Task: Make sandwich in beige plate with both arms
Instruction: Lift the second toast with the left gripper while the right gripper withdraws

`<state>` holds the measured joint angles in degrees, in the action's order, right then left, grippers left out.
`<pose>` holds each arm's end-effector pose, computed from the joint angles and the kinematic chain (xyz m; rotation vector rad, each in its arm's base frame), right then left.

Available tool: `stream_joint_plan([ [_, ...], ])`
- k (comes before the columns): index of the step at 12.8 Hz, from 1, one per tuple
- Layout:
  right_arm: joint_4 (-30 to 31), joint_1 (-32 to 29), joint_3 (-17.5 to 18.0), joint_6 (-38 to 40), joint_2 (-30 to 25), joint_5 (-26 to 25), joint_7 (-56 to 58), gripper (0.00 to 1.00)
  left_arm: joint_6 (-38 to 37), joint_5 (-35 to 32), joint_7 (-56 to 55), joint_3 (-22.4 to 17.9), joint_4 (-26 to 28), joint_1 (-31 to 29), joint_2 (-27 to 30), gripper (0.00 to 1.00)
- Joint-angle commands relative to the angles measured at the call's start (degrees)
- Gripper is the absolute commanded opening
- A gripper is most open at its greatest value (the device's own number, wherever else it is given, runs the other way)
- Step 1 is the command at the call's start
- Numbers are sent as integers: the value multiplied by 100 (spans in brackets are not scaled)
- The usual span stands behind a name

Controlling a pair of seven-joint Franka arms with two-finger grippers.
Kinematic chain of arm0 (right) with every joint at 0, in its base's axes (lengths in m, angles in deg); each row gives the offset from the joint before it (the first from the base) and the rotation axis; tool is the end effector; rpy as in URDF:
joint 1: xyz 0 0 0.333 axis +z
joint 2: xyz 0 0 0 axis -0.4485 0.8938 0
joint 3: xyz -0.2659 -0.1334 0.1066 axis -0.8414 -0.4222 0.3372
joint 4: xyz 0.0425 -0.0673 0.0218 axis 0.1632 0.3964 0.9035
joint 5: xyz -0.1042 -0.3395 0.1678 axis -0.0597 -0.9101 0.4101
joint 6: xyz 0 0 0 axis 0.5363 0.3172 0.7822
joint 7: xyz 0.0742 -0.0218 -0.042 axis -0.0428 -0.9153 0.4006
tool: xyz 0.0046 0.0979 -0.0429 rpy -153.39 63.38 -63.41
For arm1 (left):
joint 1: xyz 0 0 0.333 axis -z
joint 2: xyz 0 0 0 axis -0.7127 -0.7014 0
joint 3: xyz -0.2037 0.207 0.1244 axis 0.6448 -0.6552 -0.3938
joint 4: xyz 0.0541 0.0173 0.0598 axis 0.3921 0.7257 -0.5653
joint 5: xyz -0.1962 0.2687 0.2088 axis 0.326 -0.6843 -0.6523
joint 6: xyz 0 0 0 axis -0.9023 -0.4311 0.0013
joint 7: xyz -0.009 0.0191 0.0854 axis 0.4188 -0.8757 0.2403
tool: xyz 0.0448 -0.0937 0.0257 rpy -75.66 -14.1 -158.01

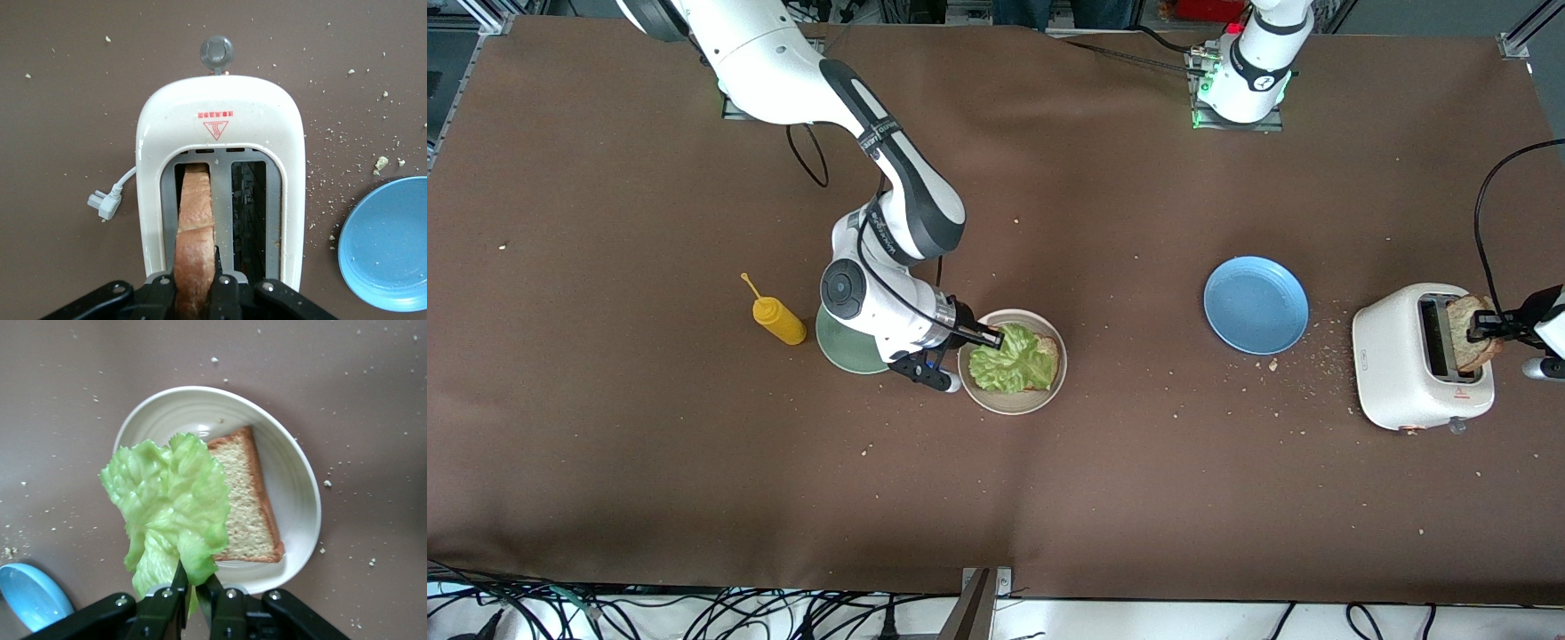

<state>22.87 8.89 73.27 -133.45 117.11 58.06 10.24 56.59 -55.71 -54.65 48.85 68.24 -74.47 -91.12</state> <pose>0.6085 0.4436 0.2464 -2.6233 0.5259 0.2301 0.6236 0.2289 0.3807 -3.1219 0.1374 0.1402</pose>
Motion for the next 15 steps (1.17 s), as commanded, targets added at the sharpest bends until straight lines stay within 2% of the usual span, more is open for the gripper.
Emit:
stream_joint_plan([
  [1,188,76,-30,-112,-111,44,31,99,-816,-95,116,80,-670,26,102,0],
  [4,180,68,-117,351,-207,-78,48,100,-1800,11,125,115,-1427,184,111,0],
  [6,144,41,-336,1106,-488,-508,57,100,-2251,921,64,97,-1604,255,102,0],
  [7,144,41,-468,1414,-628,-597,57,100,-2278,1247,64,97,-1587,333,94,0],
  [9,144,41,-731,1881,-909,-859,66,100,-2314,1740,-6,97,-1569,850,-72,0],
  [12,127,33,-1092,2470,-1358,-1658,118,100,-2314,2435,-796,97,-1543,1702,-441,0],
  [13,101,33,-1206,2611,-1481,-1896,188,100,-2314,2785,-1007,97,-1560,1932,-634,0],
  [15,83,32,-1653,3058,-1640,-2048,1045,100,-2270,3943,-1385,88,-1587,2257,-1126,0],
])
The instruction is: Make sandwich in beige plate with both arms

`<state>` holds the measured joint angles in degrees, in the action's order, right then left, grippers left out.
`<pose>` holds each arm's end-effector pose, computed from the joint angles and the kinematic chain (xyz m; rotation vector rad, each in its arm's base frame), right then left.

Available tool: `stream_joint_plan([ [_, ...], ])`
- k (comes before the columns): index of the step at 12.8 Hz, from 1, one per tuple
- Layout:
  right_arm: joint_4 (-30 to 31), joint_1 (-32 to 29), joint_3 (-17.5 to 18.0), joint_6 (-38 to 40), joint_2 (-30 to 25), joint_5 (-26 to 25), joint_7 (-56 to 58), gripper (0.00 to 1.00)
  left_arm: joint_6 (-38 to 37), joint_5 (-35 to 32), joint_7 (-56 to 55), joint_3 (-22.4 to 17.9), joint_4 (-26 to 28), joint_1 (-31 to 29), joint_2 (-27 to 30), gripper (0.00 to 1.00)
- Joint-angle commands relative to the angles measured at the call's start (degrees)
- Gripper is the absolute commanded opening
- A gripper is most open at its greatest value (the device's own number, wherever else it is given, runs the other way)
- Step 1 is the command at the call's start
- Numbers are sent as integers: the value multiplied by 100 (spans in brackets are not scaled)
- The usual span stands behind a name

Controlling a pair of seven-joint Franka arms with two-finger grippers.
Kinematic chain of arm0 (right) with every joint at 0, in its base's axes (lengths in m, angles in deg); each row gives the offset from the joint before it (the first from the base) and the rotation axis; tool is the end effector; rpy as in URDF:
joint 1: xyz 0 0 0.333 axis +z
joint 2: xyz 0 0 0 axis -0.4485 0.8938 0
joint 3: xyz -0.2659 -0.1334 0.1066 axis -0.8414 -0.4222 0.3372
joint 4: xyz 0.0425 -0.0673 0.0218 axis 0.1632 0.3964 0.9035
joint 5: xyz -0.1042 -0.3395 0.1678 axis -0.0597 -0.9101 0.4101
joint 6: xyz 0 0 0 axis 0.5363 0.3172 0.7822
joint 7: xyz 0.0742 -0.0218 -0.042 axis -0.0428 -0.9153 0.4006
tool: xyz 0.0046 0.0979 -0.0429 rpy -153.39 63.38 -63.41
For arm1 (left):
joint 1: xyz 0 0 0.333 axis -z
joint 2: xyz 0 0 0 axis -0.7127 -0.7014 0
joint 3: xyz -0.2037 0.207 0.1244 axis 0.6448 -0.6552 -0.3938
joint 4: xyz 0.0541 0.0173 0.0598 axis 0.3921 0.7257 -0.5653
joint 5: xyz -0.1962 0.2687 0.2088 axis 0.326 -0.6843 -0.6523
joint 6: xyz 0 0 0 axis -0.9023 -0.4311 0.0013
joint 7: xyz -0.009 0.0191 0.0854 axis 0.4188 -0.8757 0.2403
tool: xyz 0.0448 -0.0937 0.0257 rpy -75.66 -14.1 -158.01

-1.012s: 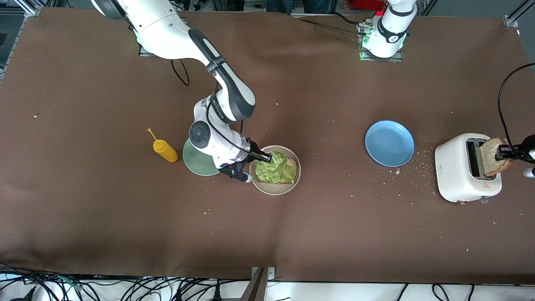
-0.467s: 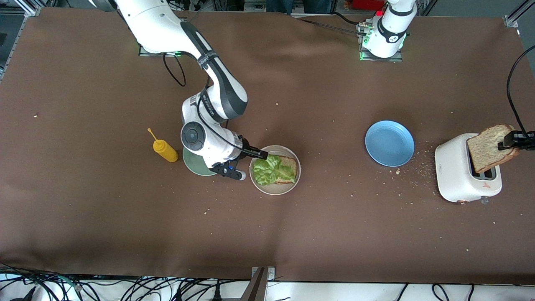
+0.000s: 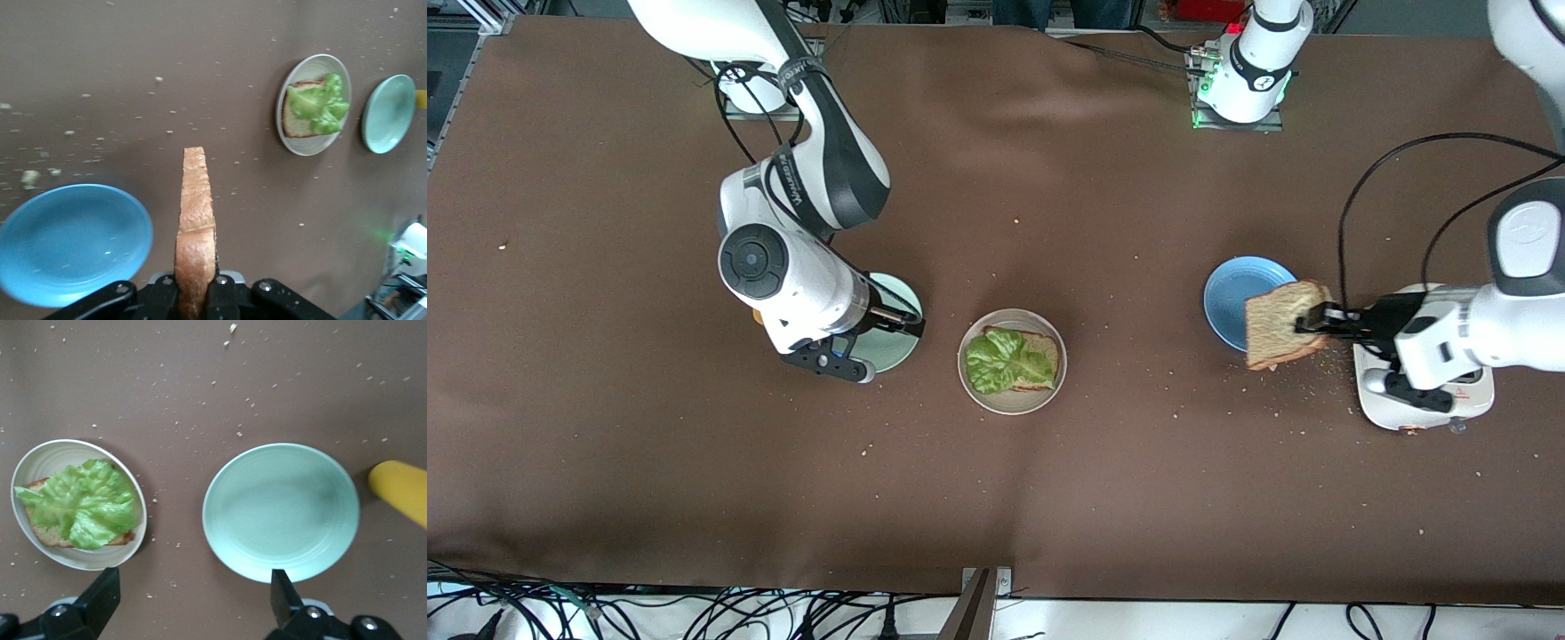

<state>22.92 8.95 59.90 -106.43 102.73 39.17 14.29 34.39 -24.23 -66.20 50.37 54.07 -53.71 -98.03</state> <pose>0.6335 0.3138 0.3932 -3.0255 0.3409 0.1941 0.6705 -0.0647 0.4029 2.5593 -0.2033 -0.4064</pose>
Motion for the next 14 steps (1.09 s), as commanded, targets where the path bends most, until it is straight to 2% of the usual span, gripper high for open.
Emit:
stream_joint_plan([
  [1,-18,26,-571,655,-237,-149,1114,100,37,1158,-257,-63,-179,479,-629,0],
  [4,-230,9,-1232,1219,-342,-193,2548,100,1361,1267,-871,-81,-170,1533,-955,0],
  [7,-64,-578,-1094,1499,-930,-264,2684,100,2724,1293,-1662,-81,-161,2221,-1298,0],
  [9,-2,-1280,-586,1615,-1282,-403,2832,100,3166,1529,-1795,-72,-161,2441,-1352,0],
  [11,16,-2010,274,1887,-1581,-1226,3184,100,3272,1723,-1839,-81,-161,2591,-1352,0],
  [13,269,-2835,1022,1871,-1923,-1529,3185,100,3579,1741,-1927,-72,-161,2688,-1361,0],
  [14,506,-3118,1113,1740,-2160,-1564,3176,100,3580,1741,-1971,-72,-170,2688,-1361,0],
])
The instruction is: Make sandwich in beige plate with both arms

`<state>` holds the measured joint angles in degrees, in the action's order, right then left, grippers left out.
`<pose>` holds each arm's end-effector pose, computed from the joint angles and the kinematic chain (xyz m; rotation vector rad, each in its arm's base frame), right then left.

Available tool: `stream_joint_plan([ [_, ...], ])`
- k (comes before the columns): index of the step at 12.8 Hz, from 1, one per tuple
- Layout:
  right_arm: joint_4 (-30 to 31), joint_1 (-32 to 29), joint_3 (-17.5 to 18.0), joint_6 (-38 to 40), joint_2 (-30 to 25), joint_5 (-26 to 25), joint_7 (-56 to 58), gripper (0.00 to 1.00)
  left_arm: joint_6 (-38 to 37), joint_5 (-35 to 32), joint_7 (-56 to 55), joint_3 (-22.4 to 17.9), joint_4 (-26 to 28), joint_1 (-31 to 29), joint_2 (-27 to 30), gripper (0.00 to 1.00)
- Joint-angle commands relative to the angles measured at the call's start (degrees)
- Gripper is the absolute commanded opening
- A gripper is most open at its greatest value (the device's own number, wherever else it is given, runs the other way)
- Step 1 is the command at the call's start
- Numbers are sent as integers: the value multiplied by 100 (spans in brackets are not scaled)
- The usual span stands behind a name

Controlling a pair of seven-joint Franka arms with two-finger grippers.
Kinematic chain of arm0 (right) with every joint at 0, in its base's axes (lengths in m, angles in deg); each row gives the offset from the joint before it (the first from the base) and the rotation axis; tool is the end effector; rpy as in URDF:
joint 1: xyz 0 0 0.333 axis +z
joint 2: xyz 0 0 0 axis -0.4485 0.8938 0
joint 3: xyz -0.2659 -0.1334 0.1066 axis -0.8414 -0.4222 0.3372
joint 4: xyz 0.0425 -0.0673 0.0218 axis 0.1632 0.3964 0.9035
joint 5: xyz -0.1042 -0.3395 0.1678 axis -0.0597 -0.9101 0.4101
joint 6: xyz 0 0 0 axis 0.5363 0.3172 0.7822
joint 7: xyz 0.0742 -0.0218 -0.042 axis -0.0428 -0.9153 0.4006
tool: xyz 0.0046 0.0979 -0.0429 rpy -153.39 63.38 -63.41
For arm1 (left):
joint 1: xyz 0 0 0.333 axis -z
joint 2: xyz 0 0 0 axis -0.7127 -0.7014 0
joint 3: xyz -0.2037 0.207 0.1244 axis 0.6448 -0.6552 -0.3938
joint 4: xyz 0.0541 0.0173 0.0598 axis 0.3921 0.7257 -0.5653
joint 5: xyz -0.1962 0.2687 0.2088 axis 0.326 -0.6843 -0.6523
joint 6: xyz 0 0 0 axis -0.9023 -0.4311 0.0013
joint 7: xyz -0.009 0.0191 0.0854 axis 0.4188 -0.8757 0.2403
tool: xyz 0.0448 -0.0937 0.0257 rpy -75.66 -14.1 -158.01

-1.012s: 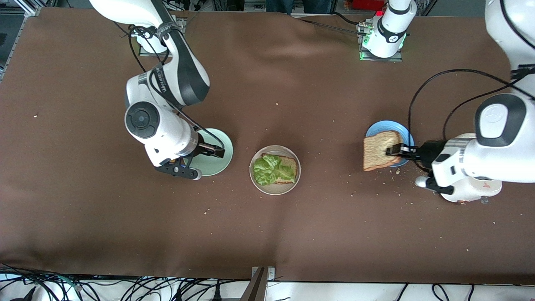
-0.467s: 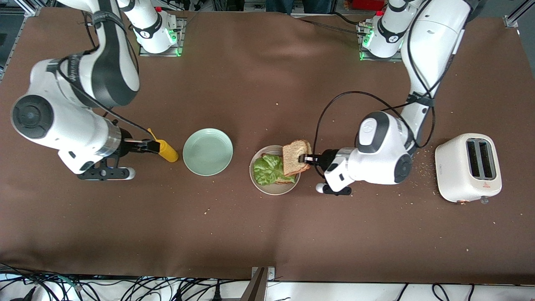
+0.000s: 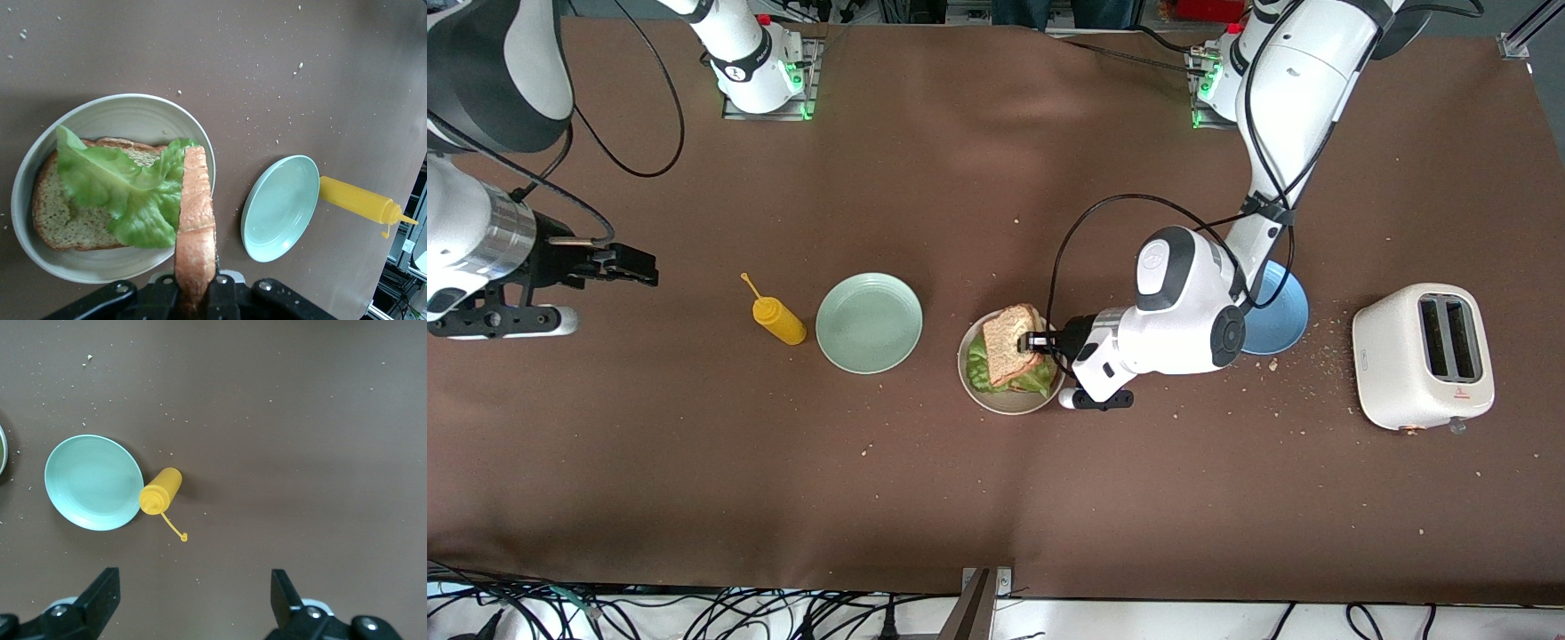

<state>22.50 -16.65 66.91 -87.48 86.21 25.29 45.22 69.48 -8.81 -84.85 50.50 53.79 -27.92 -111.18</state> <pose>0.6262 0.0498 0.5572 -3.1333 -0.0723 0.1929 0.6535 -0.3632 0.2857 2.4314 0.1122 -0.2595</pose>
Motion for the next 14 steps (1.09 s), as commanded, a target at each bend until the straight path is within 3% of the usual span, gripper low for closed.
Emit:
stream_joint_plan([
  [1,880,-699,422,-357,-824,-229,83,100,71,199,-132,-86,-151,110,-37,0],
  [4,2173,-1043,439,-1174,-1722,-230,100,100,167,207,-141,-86,-142,267,-55,0],
  [7,2167,-1280,790,-870,-1890,-352,135,100,326,199,-282,-86,-124,391,-116,0],
  [14,1939,-1052,765,-859,-1847,-414,109,100,818,199,-264,-86,-72,532,-309,0],
])
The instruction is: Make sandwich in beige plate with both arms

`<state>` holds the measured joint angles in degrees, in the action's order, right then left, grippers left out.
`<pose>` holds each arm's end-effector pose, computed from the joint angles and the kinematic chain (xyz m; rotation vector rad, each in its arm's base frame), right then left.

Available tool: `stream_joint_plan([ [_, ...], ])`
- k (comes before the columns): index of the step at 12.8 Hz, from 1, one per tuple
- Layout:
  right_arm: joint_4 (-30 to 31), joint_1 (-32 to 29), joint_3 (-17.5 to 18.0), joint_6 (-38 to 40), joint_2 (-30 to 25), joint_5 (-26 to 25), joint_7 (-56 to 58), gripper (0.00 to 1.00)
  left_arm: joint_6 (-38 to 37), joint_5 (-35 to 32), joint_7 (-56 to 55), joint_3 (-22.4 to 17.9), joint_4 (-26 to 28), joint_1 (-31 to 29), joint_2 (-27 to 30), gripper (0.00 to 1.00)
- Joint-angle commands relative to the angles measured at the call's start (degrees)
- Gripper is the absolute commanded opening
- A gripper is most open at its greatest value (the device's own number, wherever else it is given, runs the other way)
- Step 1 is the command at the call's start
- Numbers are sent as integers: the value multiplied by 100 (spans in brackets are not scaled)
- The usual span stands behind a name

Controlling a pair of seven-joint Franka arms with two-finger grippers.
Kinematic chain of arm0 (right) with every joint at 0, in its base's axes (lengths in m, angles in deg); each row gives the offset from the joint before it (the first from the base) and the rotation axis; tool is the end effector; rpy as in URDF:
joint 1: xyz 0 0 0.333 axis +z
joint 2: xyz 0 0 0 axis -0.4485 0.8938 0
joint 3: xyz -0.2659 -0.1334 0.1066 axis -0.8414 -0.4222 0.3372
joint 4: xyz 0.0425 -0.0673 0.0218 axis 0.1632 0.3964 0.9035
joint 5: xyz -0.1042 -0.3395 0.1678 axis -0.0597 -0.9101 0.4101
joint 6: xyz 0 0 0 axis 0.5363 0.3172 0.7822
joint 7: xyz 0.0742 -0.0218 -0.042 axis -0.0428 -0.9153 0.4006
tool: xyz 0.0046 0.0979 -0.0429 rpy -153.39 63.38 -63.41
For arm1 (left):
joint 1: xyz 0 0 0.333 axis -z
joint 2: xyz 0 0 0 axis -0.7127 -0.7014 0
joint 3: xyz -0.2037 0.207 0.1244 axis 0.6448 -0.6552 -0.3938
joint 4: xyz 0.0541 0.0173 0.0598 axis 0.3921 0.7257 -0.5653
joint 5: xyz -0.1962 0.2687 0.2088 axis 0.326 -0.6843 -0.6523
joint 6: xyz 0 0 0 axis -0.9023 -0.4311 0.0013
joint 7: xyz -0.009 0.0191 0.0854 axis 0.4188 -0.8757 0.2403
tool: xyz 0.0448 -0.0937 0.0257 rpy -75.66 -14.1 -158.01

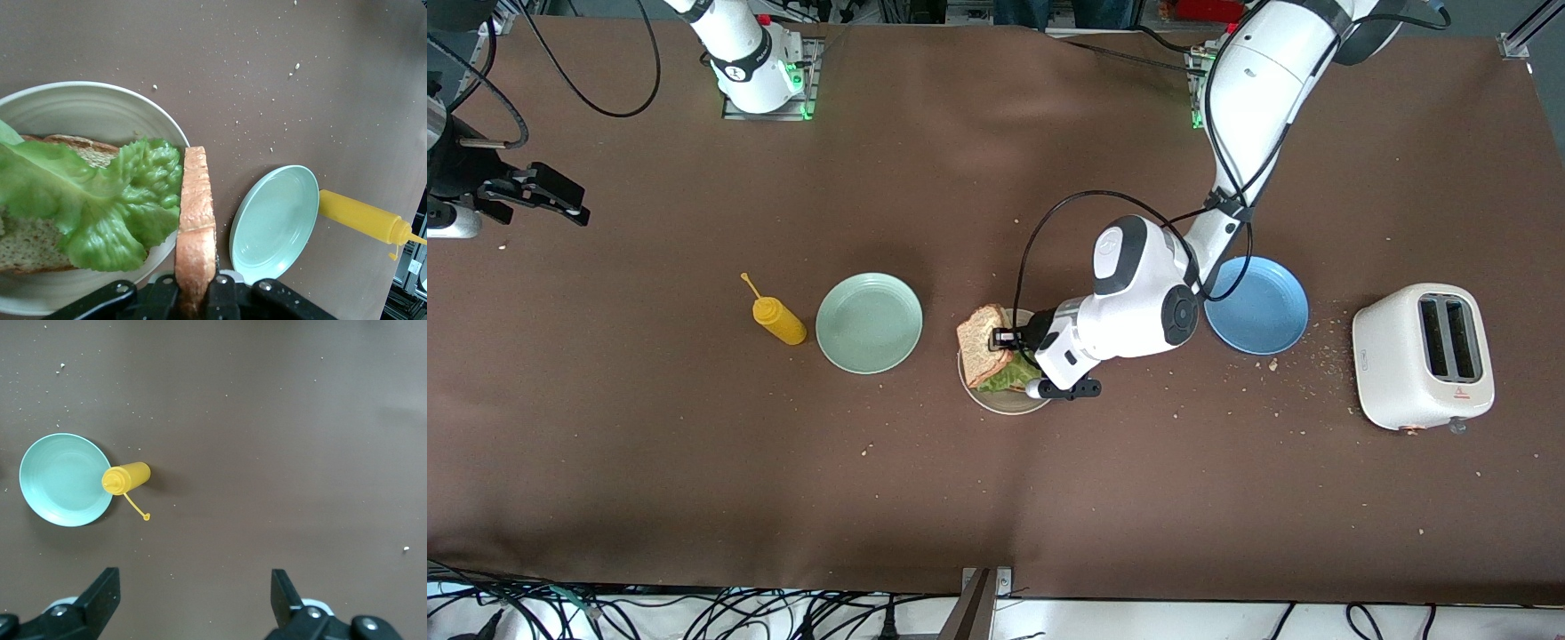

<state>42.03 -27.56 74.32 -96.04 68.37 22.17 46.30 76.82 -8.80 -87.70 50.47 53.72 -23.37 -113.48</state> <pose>0.5493 -0.0040 0.5918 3.1252 0.0042 -0.0076 0.6362 -0.4077 0.2640 2.4449 0.1528 -0.2053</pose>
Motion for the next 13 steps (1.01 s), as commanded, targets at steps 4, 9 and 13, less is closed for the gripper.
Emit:
stream_joint_plan([
  [4,-49,39,-20,49,42,-58,-7,100,84,172,64,-126,-29,-20,-123,25],
  [9,-190,13,-38,93,175,30,-7,100,75,102,73,-302,103,-82,-167,100],
  [13,-190,13,-38,84,183,30,-25,100,-118,67,65,-680,208,-432,35,100],
])
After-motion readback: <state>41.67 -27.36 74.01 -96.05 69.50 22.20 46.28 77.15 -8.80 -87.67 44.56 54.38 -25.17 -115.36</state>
